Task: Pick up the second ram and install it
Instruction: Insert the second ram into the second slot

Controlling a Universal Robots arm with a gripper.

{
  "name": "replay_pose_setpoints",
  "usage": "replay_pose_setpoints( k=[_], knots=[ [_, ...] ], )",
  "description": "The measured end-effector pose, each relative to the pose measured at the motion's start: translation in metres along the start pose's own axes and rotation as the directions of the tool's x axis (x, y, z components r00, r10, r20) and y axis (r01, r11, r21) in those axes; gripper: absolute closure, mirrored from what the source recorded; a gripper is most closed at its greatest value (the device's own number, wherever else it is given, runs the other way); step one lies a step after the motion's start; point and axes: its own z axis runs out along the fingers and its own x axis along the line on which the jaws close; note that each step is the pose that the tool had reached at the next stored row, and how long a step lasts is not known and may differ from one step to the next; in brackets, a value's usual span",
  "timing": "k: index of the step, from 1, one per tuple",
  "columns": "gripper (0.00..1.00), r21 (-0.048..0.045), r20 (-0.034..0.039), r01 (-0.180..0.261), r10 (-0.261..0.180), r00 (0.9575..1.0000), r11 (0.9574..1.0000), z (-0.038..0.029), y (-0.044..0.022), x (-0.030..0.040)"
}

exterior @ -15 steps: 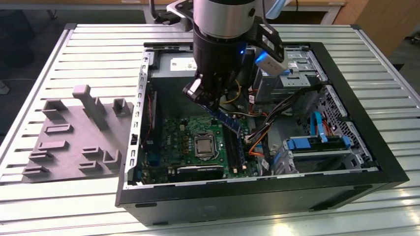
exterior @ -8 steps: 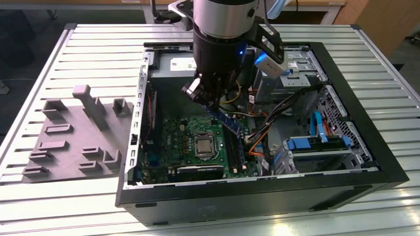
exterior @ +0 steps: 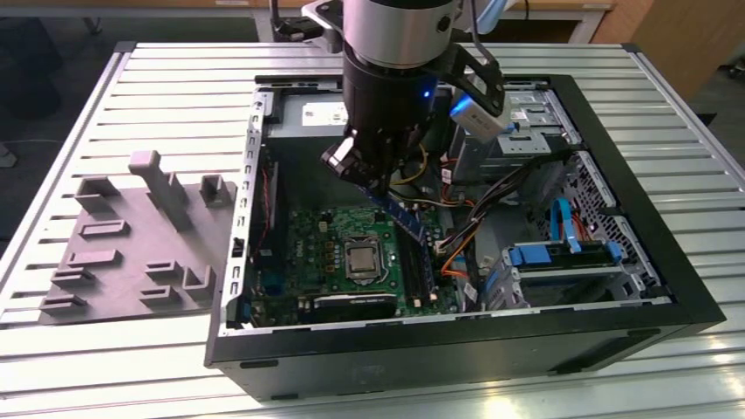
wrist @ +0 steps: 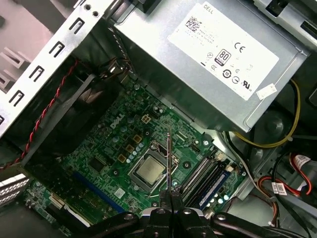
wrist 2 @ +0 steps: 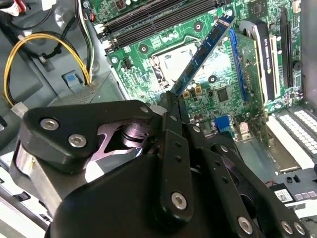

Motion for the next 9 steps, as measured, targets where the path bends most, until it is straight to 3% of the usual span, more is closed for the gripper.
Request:
replay_pose_setpoints(
  k=[9],
  knots=[
    [0.88,0.0007,0.0015,-0.057,0.057,0.9984,0.9984,0.0000,-0.0001,-0.0001]
  ],
)
